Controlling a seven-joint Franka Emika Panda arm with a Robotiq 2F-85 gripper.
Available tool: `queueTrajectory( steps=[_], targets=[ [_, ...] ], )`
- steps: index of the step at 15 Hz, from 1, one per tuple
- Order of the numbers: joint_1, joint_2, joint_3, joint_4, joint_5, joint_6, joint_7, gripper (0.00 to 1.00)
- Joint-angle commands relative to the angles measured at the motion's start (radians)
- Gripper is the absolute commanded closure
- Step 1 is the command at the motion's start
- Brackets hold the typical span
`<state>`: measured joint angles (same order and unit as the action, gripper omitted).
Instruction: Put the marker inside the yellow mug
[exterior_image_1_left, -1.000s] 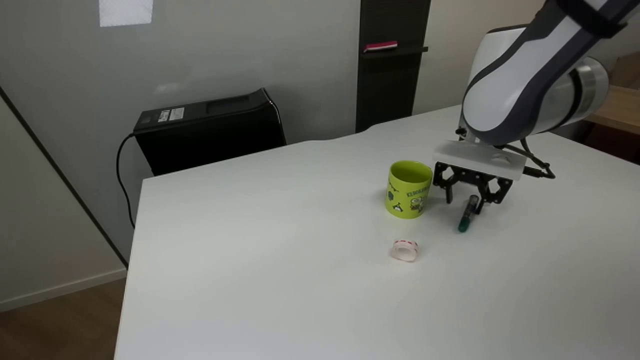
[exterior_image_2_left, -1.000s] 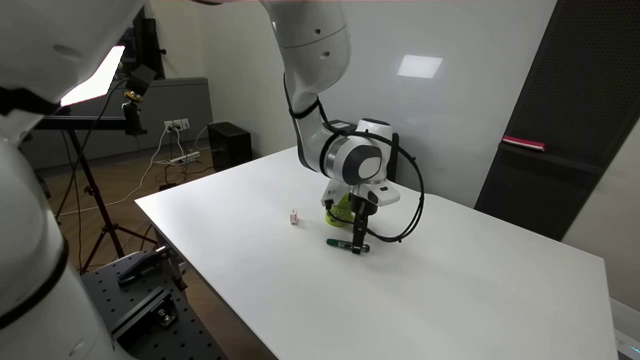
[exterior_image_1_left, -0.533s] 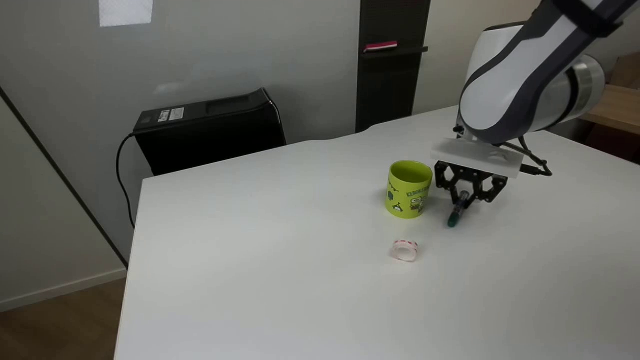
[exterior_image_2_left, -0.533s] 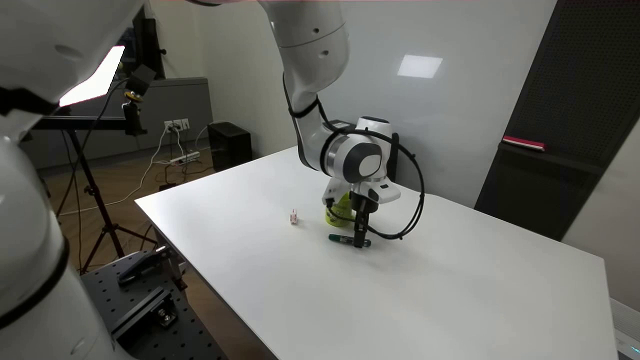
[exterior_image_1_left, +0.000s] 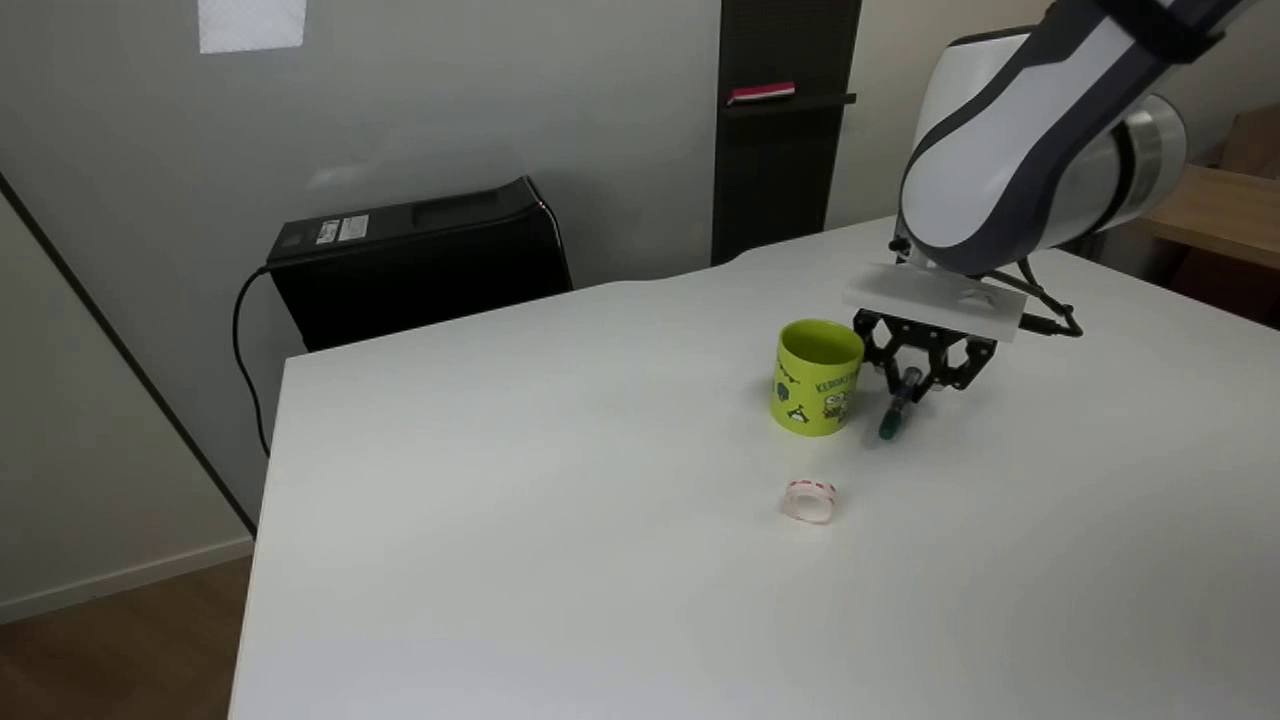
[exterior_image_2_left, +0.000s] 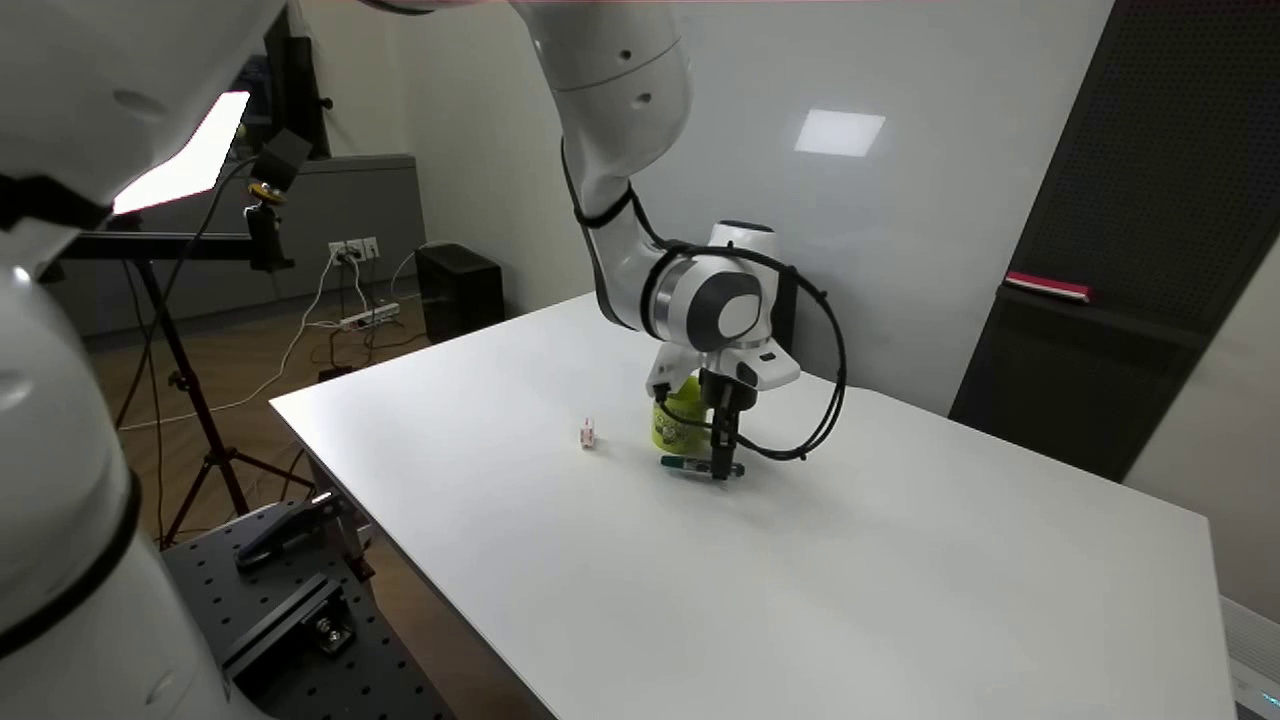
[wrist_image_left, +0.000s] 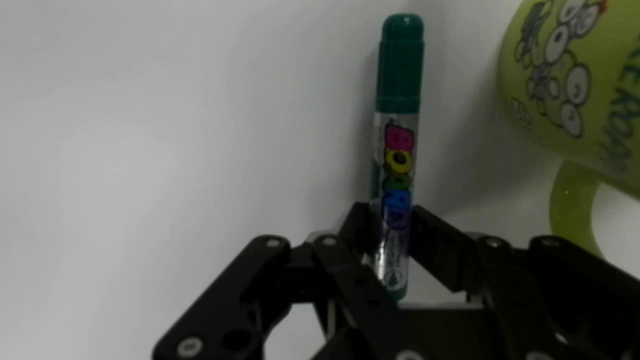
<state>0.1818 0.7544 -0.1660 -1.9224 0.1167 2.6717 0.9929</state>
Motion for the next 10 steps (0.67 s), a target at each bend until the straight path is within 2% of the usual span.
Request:
queueTrajectory(
  steps=[1, 10],
  targets=[
    [0.036, -0.017, -0.036, 0.044, -0.024, -0.060, 0.040, 0.94],
    [0.073, -0.052, -0.066, 0.118, -0.110, -0.190, 0.059, 0.94]
  ],
)
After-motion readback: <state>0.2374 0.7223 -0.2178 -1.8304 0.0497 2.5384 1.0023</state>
